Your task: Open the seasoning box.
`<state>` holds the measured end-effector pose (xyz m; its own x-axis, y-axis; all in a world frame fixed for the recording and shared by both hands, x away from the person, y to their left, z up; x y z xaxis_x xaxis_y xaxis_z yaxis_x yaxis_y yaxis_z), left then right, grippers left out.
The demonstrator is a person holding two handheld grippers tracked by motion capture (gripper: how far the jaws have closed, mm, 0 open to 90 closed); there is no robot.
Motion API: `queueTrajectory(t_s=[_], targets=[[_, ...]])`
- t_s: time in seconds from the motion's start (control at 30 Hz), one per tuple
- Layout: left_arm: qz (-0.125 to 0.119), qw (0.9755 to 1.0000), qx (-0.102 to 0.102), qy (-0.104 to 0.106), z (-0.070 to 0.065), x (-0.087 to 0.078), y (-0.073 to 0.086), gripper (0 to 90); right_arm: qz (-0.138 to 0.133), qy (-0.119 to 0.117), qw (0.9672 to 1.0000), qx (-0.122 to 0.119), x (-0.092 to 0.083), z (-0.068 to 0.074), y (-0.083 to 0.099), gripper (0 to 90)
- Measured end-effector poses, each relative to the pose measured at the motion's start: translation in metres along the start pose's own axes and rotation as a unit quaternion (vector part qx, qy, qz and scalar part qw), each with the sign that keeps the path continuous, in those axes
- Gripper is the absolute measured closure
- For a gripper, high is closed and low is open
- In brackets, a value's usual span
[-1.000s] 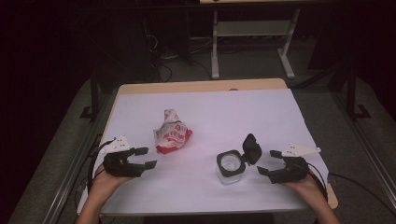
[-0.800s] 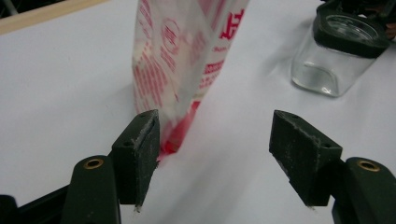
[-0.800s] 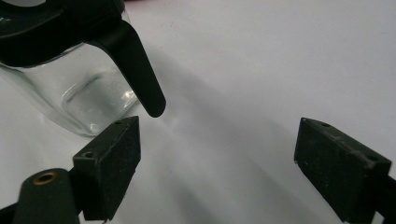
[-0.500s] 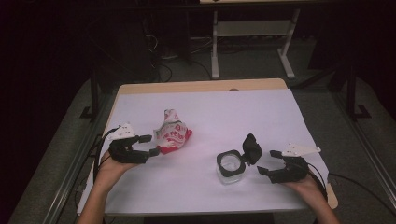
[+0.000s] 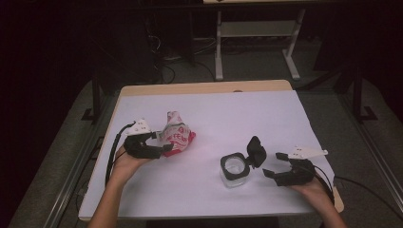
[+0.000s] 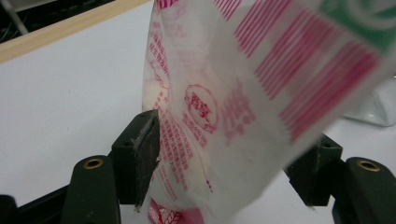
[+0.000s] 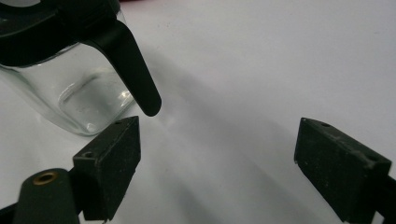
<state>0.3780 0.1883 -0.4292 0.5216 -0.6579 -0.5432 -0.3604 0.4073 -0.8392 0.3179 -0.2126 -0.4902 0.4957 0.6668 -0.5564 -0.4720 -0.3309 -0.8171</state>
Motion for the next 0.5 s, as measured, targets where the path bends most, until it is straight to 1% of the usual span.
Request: queueTrajectory(t_s=[0.07,0.23,0.4,0.47,0.5], targets=[[0.003,1.0000,0.002,-0.005,0.0014,0.0047,0.0015,34.9,0.000,0.000,1.0000,-0.001,-0.0001,-0.0002,-0.0001,14.2],[-0.009,0.9999,0.004,-0.011,0.0033,0.0066,0.0006,42.5,0.000,-0.001,1.0000,-0.004,0.0007,0.0003,-0.0003,14.2],[-0.004,0.9998,0.012,-0.018,0.0034,0.0085,0.0025,50.8,0.002,-0.003,1.0000,-0.007,0.0021,0.0013,-0.0004,14.3],[-0.006,0.9996,0.018,-0.022,0.0037,0.0098,0.0025,54.1,0.002,-0.002,1.0000,-0.007,0.0023,0.0015,-0.0003,14.2],[-0.009,0.9995,0.020,-0.024,0.0035,0.0097,0.0020,57.2,0.003,-0.002,1.0000,-0.006,0.0023,0.0016,-0.0002,14.2]])
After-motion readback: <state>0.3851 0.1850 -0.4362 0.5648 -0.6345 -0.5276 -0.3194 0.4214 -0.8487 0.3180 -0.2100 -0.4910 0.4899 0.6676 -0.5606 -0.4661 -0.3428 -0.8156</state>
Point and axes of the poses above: each handheld gripper's, and its own axes: x roughly forward along the jaws, y roughly out of its underside, z roughly to its left, the point moved 7 cm from there along x, roughly forward along the jaws, and after that the axes turned 3 degrees about -y, right-handed, at the moved point
